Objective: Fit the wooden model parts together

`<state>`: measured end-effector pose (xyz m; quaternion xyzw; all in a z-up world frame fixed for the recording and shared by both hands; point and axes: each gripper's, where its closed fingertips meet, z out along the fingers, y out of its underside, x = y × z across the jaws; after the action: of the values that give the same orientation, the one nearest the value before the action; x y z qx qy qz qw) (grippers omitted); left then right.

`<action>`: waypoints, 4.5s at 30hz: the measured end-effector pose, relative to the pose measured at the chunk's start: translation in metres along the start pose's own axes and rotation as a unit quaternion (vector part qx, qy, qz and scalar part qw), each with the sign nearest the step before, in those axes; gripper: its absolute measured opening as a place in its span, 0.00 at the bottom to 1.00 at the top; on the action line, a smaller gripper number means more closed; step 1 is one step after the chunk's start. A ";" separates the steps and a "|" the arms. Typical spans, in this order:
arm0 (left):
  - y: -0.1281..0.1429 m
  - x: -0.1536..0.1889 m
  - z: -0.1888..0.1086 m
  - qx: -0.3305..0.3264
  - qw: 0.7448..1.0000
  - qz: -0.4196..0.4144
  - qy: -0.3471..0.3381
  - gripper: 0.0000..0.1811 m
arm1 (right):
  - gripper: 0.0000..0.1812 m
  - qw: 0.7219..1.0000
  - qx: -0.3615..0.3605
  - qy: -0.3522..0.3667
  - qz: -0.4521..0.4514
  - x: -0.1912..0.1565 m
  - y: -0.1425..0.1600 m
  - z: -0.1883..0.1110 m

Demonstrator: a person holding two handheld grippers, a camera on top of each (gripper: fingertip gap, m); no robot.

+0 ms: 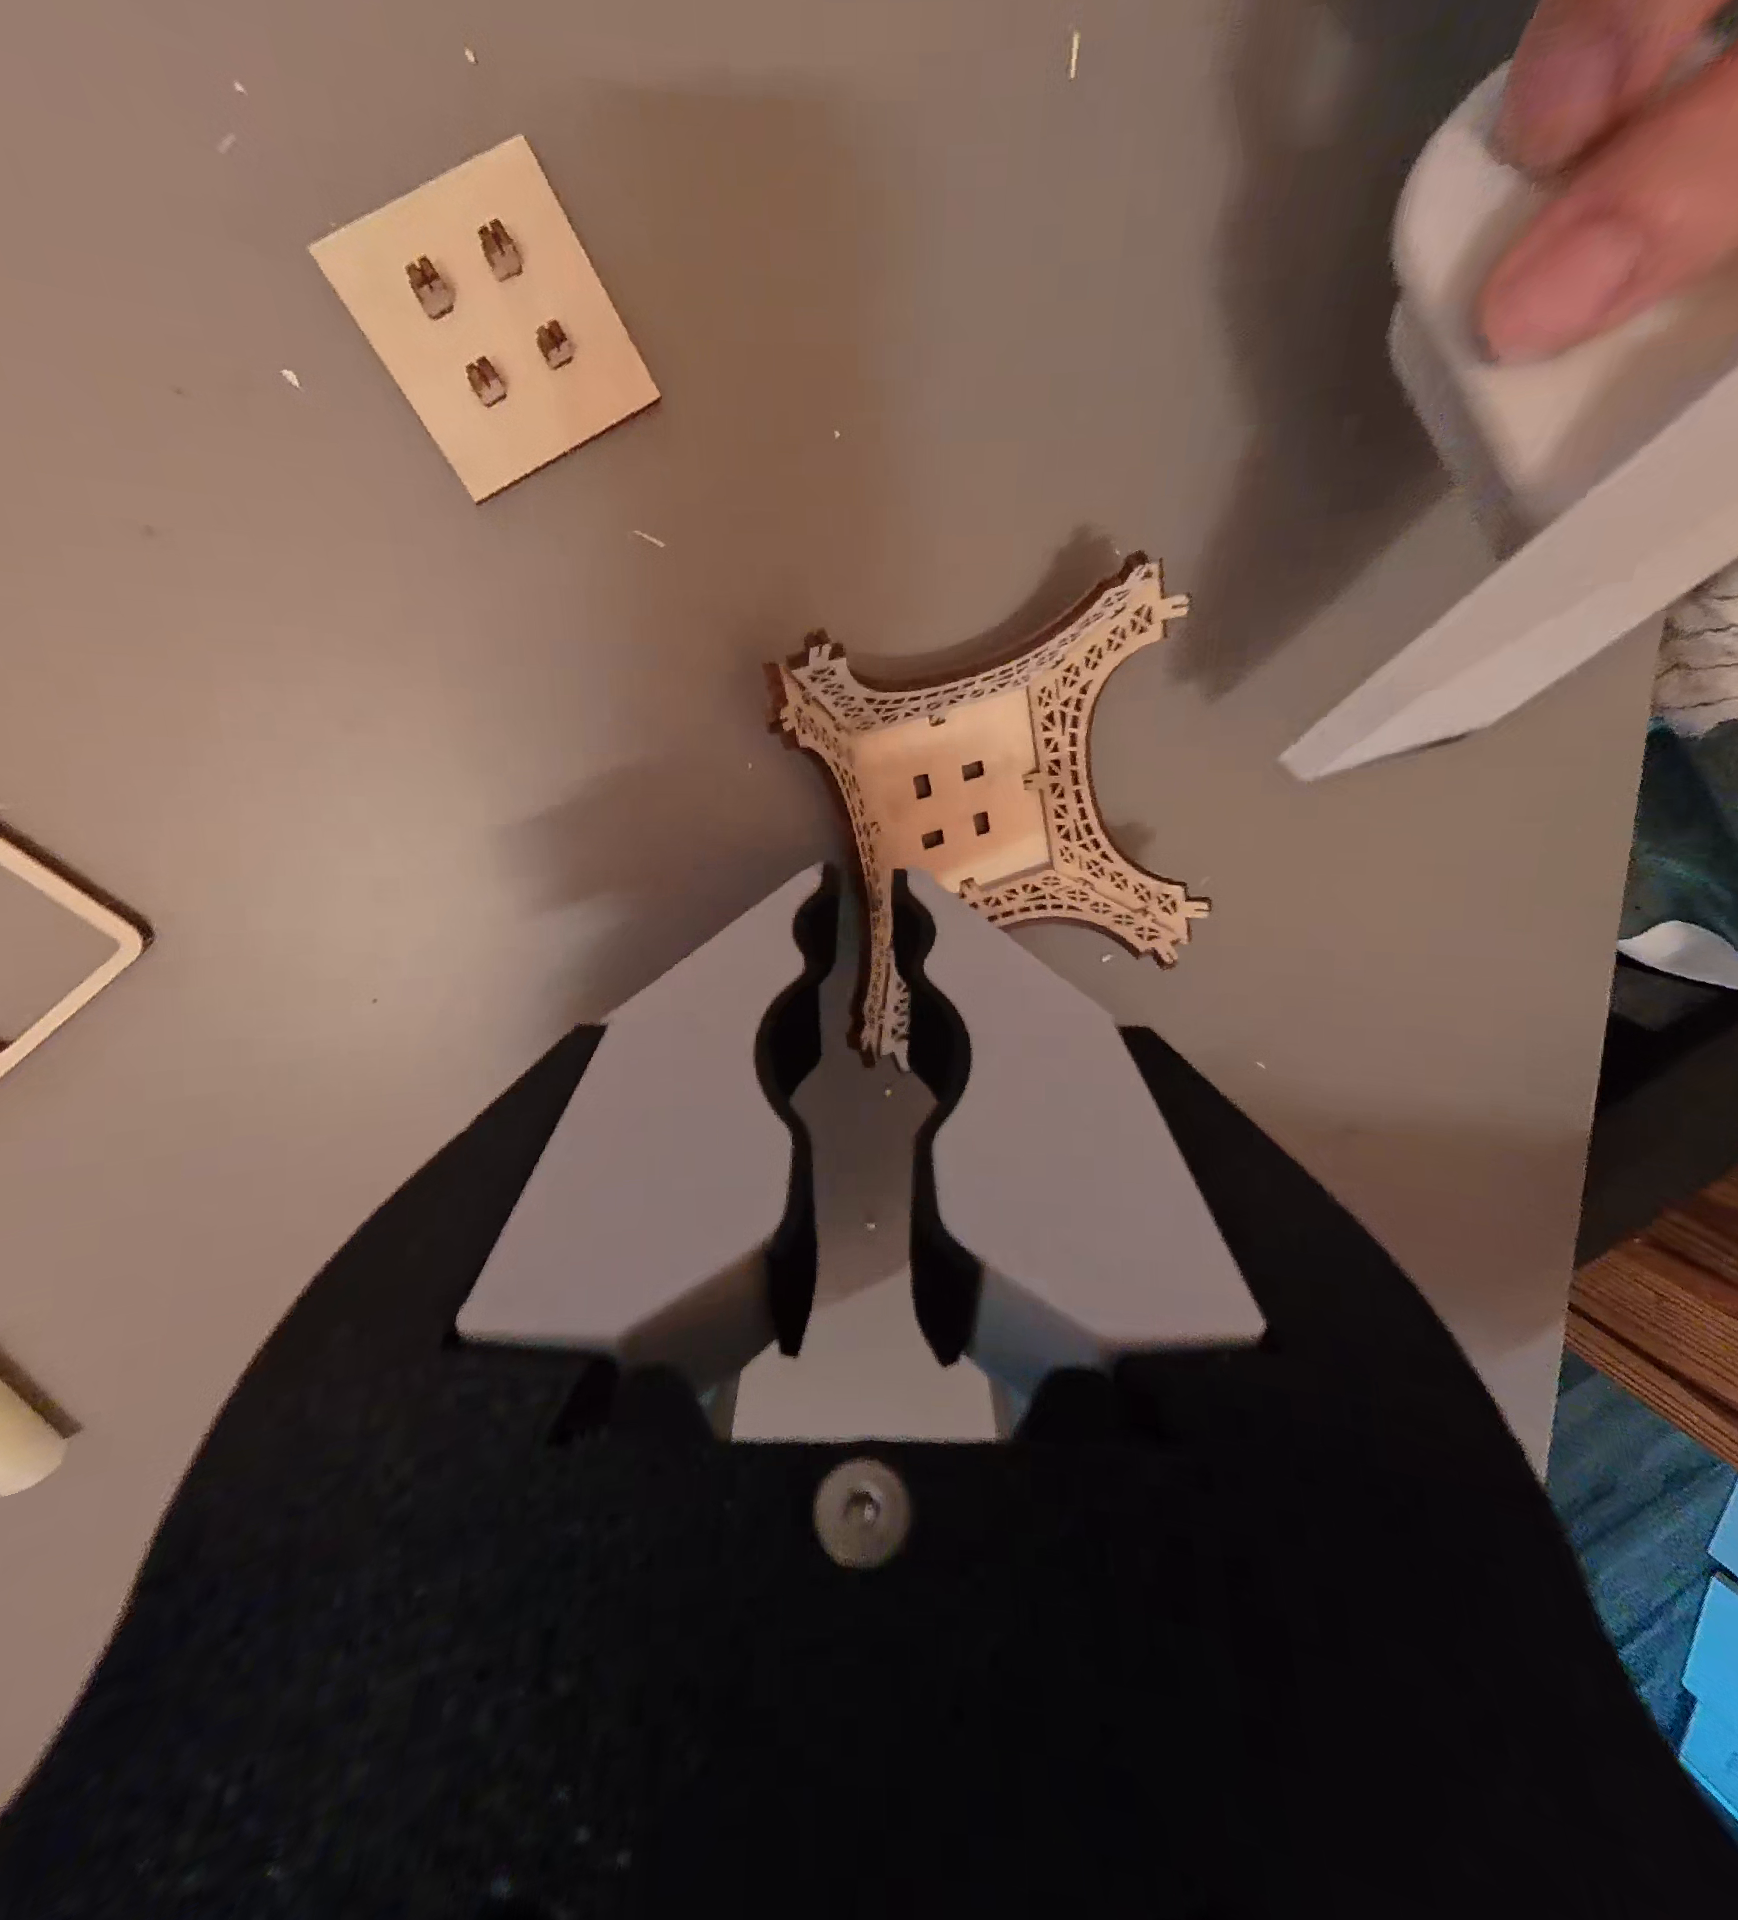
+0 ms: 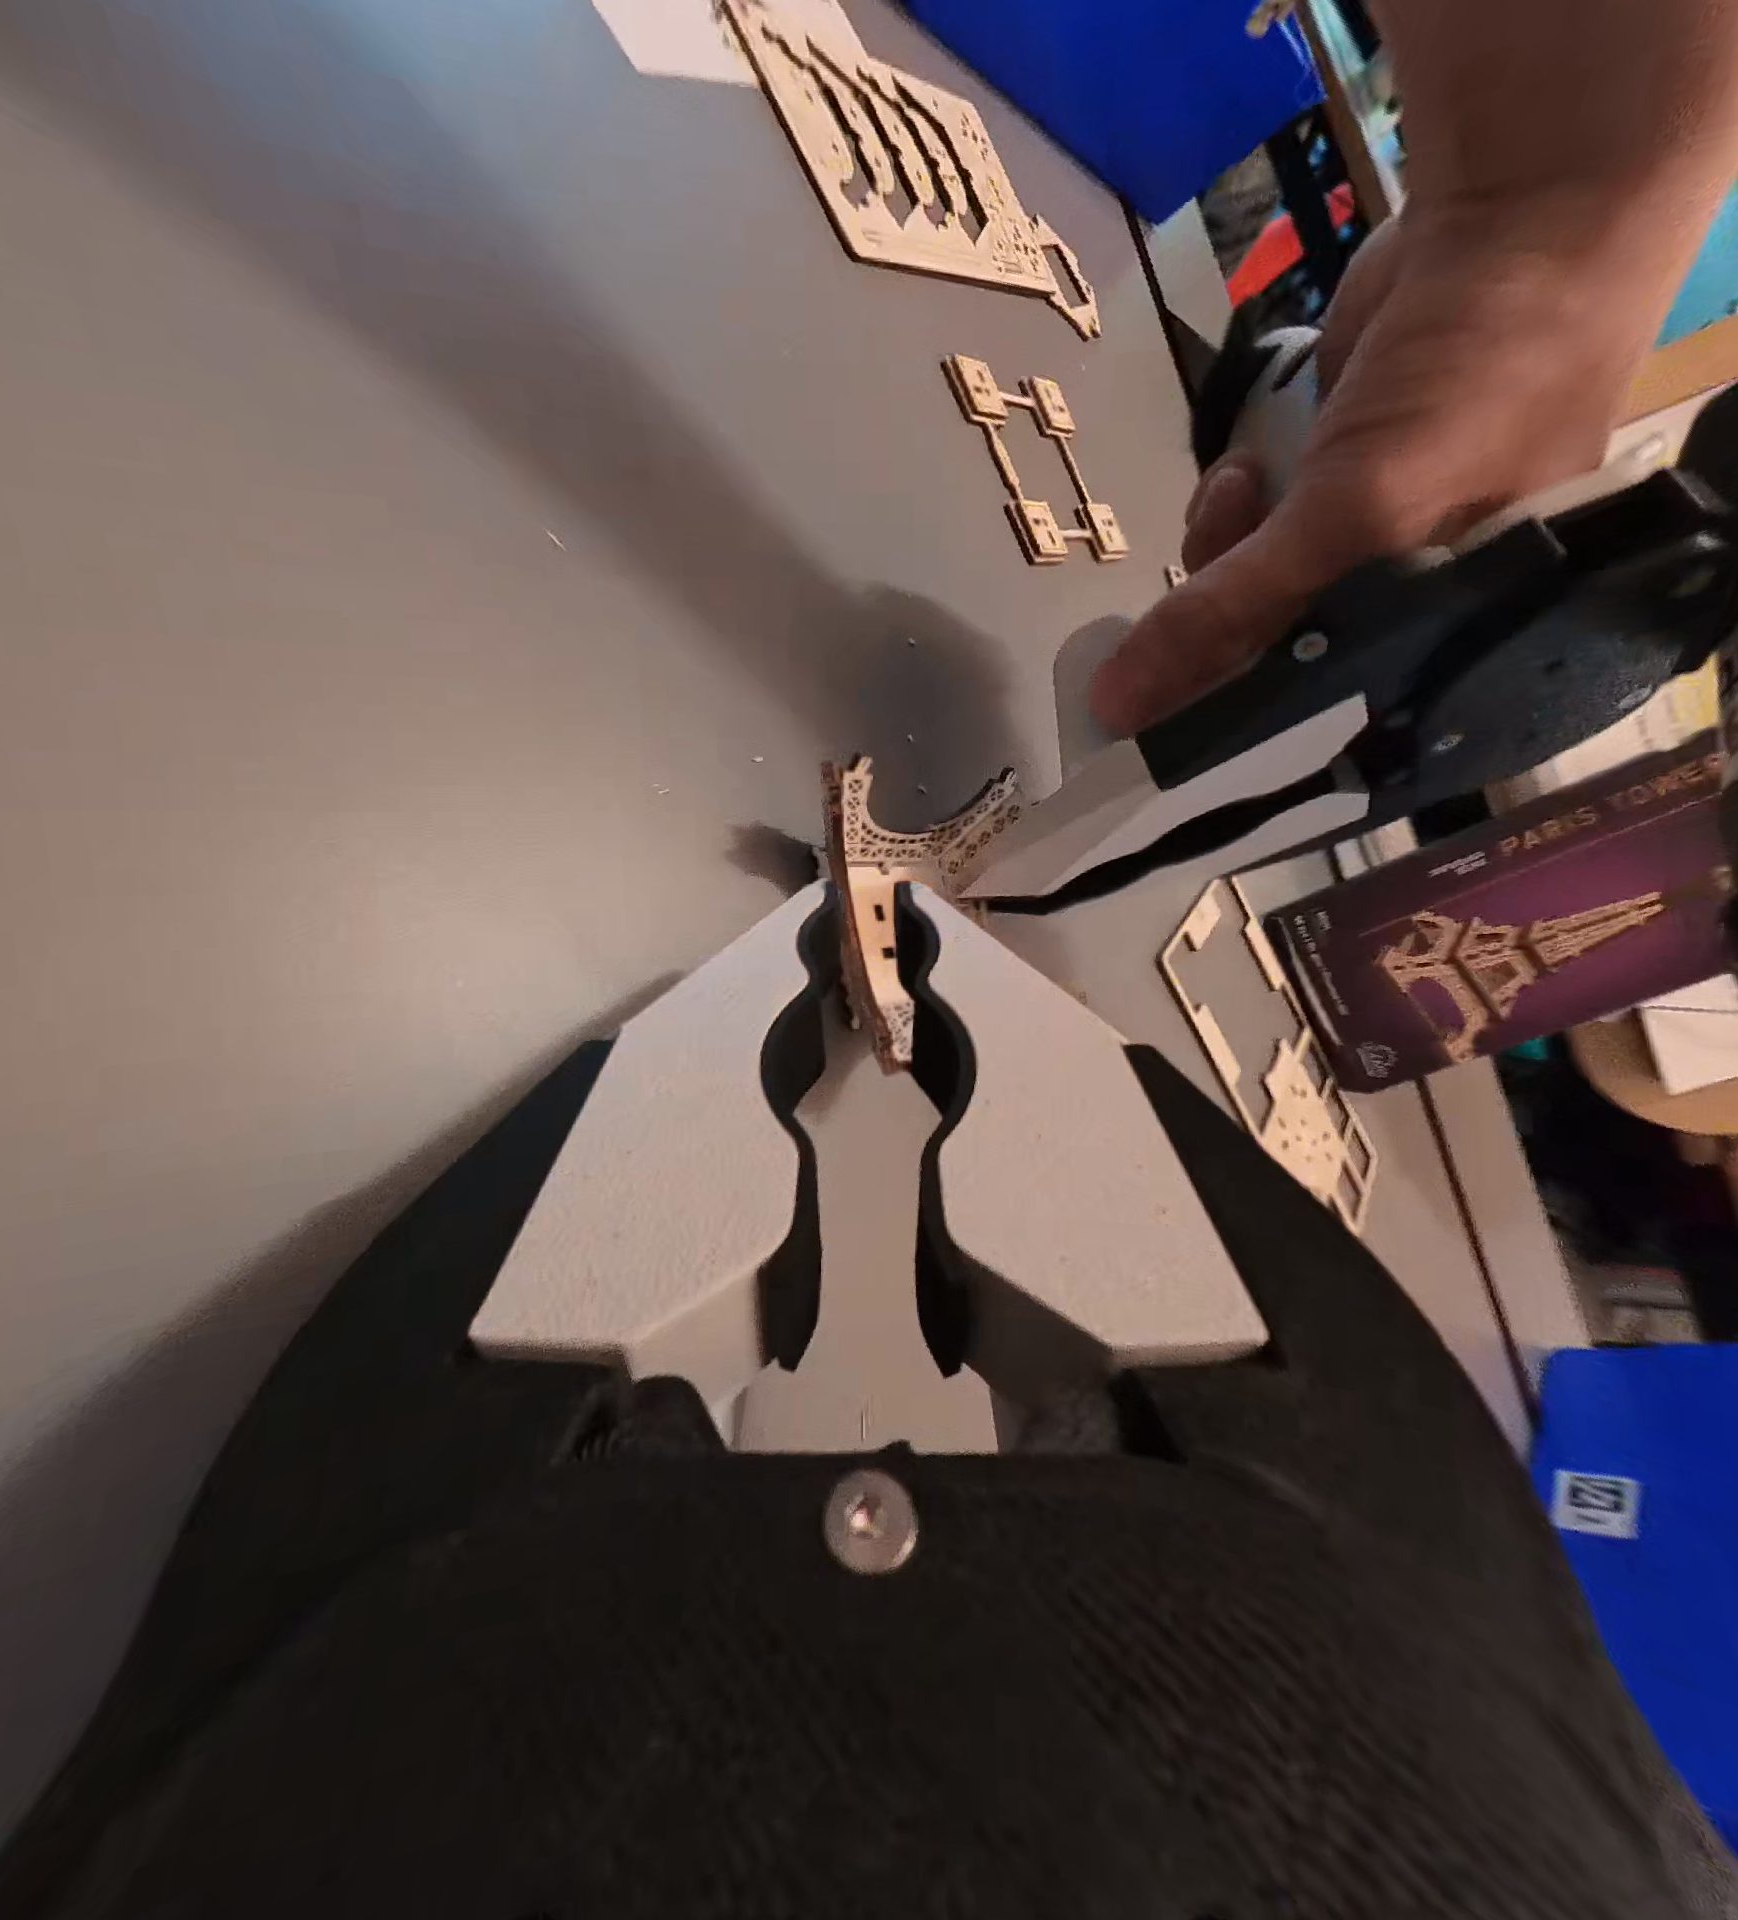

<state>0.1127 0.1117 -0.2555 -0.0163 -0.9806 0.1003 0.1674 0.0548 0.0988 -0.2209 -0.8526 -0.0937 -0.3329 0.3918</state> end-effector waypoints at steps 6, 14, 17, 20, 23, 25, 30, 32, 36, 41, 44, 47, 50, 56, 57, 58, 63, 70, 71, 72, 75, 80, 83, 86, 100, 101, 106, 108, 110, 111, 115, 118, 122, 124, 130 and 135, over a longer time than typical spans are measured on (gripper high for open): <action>-0.004 -0.003 0.001 0.014 1.000 -0.001 -0.006 0.03 | 0.05 0.998 -0.032 0.046 -0.031 0.002 0.008 0.018; -0.007 -0.003 0.003 0.023 1.000 0.001 -0.001 0.01 | 0.04 0.996 -0.053 0.061 -0.044 0.002 0.019 0.032; -0.008 -0.003 0.002 0.028 1.000 -0.003 -0.002 0.01 | 0.02 0.996 -0.053 0.060 -0.047 0.001 0.017 0.035; -0.010 -0.004 0.001 0.031 0.999 0.002 -0.010 0.01 | 0.00 0.996 -0.050 0.058 -0.044 0.000 0.017 0.039; -0.011 -0.006 0.002 0.027 0.999 0.012 -0.022 0.01 | 0.00 0.997 -0.042 0.058 -0.034 0.000 0.015 0.042; -0.011 -0.006 0.002 0.024 0.999 0.017 -0.027 0.01 | 0.00 0.997 -0.038 0.057 -0.030 -0.001 0.015 0.043; -0.012 -0.008 0.002 0.014 0.997 0.050 -0.065 0.01 | 0.00 0.997 -0.028 0.069 -0.019 0.001 0.014 0.042; -0.011 -0.009 0.002 0.008 0.994 0.066 -0.089 0.01 | 0.00 0.996 -0.029 0.079 -0.036 0.001 0.015 0.042; -0.011 -0.009 0.002 -0.004 0.987 0.089 -0.134 0.02 | 0.00 0.993 -0.032 0.095 -0.058 0.001 0.015 0.042; -0.011 -0.010 0.002 -0.011 0.985 0.089 -0.144 0.02 | 0.00 0.992 -0.032 0.101 -0.069 0.000 0.013 0.042; -0.011 -0.010 0.002 -0.025 0.983 0.096 -0.153 0.02 | 0.00 0.992 -0.032 0.103 -0.071 0.001 0.014 0.042; -0.010 -0.010 0.002 -0.040 0.981 0.103 -0.163 0.02 | 0.00 0.991 -0.033 0.105 -0.074 0.001 0.014 0.044; -0.010 -0.010 0.002 -0.047 0.981 0.100 -0.161 0.02 | 0.00 0.991 -0.032 0.104 -0.074 0.000 0.013 0.044; -0.010 -0.010 0.002 -0.064 0.981 0.089 -0.157 0.02 | 0.00 0.991 -0.030 0.104 -0.077 -0.001 0.011 0.047; -0.010 -0.010 0.002 -0.071 0.981 0.087 -0.158 0.02 | 0.00 0.991 -0.030 0.104 -0.078 -0.001 0.010 0.047; -0.009 -0.010 0.003 -0.079 0.980 0.088 -0.159 0.02 | 0.00 0.991 -0.030 0.103 -0.077 0.000 0.009 0.048; -0.009 -0.010 0.003 -0.089 0.981 0.082 -0.149 0.02 | 0.00 0.991 -0.030 0.103 -0.078 0.000 0.007 0.052; -0.009 -0.011 0.003 -0.096 0.981 0.076 -0.150 0.02 | 0.00 0.991 -0.030 0.102 -0.077 -0.001 0.004 0.054; -0.009 -0.011 0.003 -0.099 0.980 0.077 -0.152 0.02 | 0.00 0.991 -0.030 0.102 -0.077 0.000 0.004 0.055; -0.009 -0.011 0.003 -0.102 0.979 0.079 -0.155 0.02 | 0.00 0.991 -0.030 0.102 -0.077 0.000 0.004 0.054; -0.009 -0.011 0.003 -0.101 0.980 0.074 -0.157 0.02 | 0.00 0.991 -0.030 0.103 -0.078 0.000 0.003 0.055; -0.008 -0.011 0.004 -0.096 0.980 0.069 -0.159 0.02 | 0.00 0.991 -0.030 0.104 -0.079 0.000 0.003 0.056; -0.009 -0.011 0.004 -0.100 0.978 0.072 -0.167 0.02 | 0.00 0.991 -0.030 0.104 -0.080 0.000 0.003 0.056; -0.009 -0.012 0.004 -0.100 0.980 0.071 -0.158 0.02 | 0.00 0.991 -0.030 0.105 -0.081 0.000 0.003 0.056; -0.031 -0.004 -0.017 0.070 0.988 0.032 -0.134 0.02 | 0.00 0.990 -0.036 0.109 -0.085 0.002 0.005 0.055; -0.030 -0.005 -0.022 0.074 0.987 0.025 -0.138 0.02 | 0.00 0.990 -0.036 0.110 -0.086 0.002 0.006 0.055; -0.022 -0.008 -0.025 0.038 0.986 0.042 -0.155 0.04 | 0.00 0.989 -0.035 0.111 -0.089 0.003 0.006 0.054; -0.026 -0.011 -0.024 0.024 0.983 0.062 -0.169 0.07 | 0.00 0.989 -0.034 0.113 -0.093 0.003 0.006 0.053; -0.028 -0.011 -0.020 -0.001 0.982 0.088 -0.168 0.07 | 0.00 0.988 -0.032 0.114 -0.096 0.003 0.007 0.053; -0.030 -0.012 -0.017 -0.013 0.980 0.105 -0.169 0.06 | 0.00 0.988 -0.031 0.116 -0.098 0.003 0.006 0.052; -0.029 -0.009 -0.006 -0.062 0.978 0.144 -0.139 0.03 | 0.00 0.987 -0.026 0.120 -0.106 0.004 0.006 0.050; -0.034 -0.004 -0.001 -0.057 0.980 0.153 -0.111 0.03 | 0.00 0.987 -0.027 0.120 -0.106 0.004 0.007 0.050; -0.028 -0.012 0.002 -0.091 0.976 0.164 -0.114 0.04 | 0.00 0.987 -0.027 0.119 -0.106 0.004 0.007 0.049; -0.027 -0.009 0.004 -0.094 0.977 0.162 -0.098 0.04 | 0.00 0.987 -0.027 0.118 -0.106 0.004 0.007 0.049; -0.027 -0.009 0.006 -0.101 0.977 0.166 -0.087 0.02 | 0.00 0.987 -0.027 0.117 -0.105 0.005 0.008 0.048; -0.026 -0.009 0.007 -0.109 0.976 0.162 -0.096 0.02 | 0.00 0.987 -0.028 0.118 -0.106 0.006 0.009 0.047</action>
<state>0.1193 0.0843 -0.2594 -0.1836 -0.9814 0.0202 0.0516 0.0867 0.1265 -0.2444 -0.8030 -0.1273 -0.4733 0.3390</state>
